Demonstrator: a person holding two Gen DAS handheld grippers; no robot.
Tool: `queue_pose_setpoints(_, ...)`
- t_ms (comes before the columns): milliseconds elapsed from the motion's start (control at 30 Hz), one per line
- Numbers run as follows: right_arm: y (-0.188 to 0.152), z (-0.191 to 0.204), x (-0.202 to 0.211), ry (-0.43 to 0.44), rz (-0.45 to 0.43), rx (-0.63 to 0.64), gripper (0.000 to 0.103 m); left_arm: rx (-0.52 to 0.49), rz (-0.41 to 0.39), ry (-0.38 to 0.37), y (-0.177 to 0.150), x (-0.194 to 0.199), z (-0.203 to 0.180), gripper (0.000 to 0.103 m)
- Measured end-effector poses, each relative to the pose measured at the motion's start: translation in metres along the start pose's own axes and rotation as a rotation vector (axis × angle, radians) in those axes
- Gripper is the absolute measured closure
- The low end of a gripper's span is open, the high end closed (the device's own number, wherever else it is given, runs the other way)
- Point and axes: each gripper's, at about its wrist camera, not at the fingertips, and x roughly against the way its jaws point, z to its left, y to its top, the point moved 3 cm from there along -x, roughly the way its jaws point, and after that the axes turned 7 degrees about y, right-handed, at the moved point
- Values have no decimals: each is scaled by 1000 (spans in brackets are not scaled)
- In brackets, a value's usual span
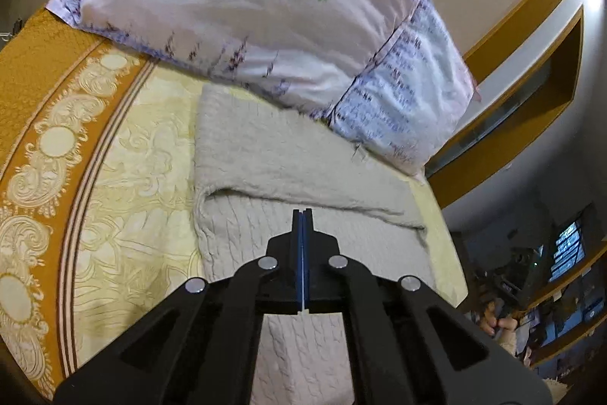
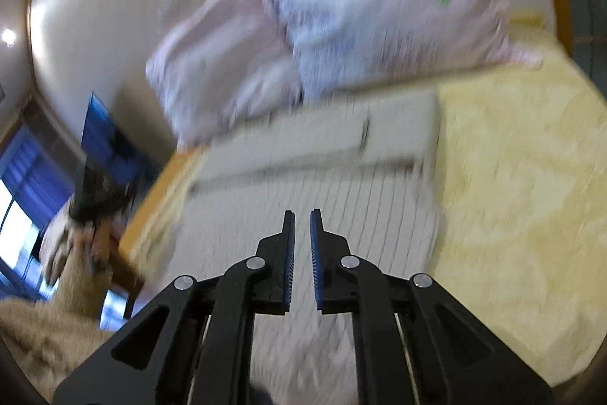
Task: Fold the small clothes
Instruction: 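Grasp the sweater hem with both grippers and lift it toward the collar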
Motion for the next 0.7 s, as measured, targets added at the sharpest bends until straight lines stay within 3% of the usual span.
queue_pose_setpoints(33, -8, -3, 4, 9, 34, -34, 78, -1, 20, -15, -3, -4, 0, 103)
queue_pose_setpoints(67, -19, -7, 12, 11, 62, -71, 54, -14, 43, -31, -9, -6, -1, 103)
queue_pose_setpoints(100, -29, -9, 20, 10, 83, -84, 42, -38, 64, -33, -15, -7, -2, 102)
queue_pose_setpoints(133, -40, -10, 27, 4, 101, -86, 28, -65, 76, -38, -23, -4, -5, 95)
queue_pose_setpoints(167, -55, -13, 34, 1, 134, -100, 25, -94, 83, -52, -31, 0, -8, 86)
queue_pose_setpoints(233, -76, -21, 40, 4, 167, -156, 25, -131, 81, -86, -49, 15, -14, 52)
queue_pose_setpoints(300, -98, -37, 40, 43, 191, -245, 25, -157, 76, -120, -69, 32, -18, 44)
queue_pose_setpoints(400, -123, -61, 21, 90, 218, -360, 25, -167, 102, -153, -97, 50, -14, 40)
queue_pose_setpoints(533, -132, -69, -4, 201, 226, -393, 32, -181, 152, -142, -130, 64, -3, 33)
queue_pose_setpoints(633, -134, -72, -17, 272, 221, -398, 58, -176, 187, -110, -155, 66, 12, 30)
queue_pose_setpoints(700, -136, -71, -23, 317, 219, -397, 91, -158, 209, -97, -169, 62, 21, 29)
